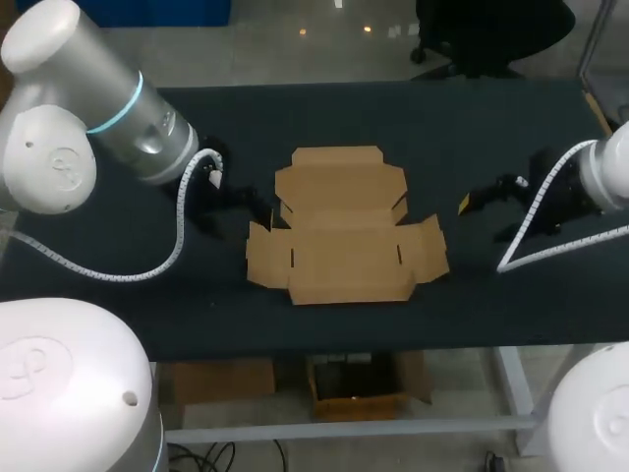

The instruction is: Assemble the packaging by folding the flat box into shape, placing the metal phone stand inside, and closing the box properly

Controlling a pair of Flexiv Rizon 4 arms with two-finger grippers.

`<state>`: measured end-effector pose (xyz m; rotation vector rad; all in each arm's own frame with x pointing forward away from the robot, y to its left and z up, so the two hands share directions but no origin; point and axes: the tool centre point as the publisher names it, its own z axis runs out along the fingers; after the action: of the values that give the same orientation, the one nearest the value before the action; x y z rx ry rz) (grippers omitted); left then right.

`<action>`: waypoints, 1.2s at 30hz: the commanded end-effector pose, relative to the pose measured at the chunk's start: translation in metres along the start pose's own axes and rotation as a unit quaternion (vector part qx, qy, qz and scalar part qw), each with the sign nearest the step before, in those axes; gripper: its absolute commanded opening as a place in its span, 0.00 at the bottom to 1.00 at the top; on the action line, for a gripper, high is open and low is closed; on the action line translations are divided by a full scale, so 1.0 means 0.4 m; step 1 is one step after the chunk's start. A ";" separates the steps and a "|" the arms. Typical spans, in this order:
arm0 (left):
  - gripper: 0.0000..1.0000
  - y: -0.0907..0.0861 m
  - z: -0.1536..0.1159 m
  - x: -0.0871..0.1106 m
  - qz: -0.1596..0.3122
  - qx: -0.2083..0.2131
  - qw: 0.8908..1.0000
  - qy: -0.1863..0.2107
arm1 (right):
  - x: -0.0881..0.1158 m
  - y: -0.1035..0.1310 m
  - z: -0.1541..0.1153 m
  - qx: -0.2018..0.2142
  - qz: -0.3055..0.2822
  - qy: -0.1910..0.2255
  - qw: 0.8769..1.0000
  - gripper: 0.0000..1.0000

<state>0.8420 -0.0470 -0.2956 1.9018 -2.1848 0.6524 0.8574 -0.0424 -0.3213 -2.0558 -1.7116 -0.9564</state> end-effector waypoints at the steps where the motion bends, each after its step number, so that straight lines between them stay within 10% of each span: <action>1: 1.00 -0.011 -0.035 -0.016 0.000 0.001 1.000 0.007 | 0.005 0.015 -0.038 0.006 0.000 0.107 0.994 1.00; 36: 1.00 -0.084 -0.048 0.007 0.042 0.000 0.999 0.034 | 0.096 0.119 -0.043 0.052 -0.056 0.110 0.991 1.00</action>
<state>0.8646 -0.0434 -0.2696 1.7795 -2.2336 0.7308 0.8844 -0.0363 -0.2746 -1.7778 -1.7253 -1.1154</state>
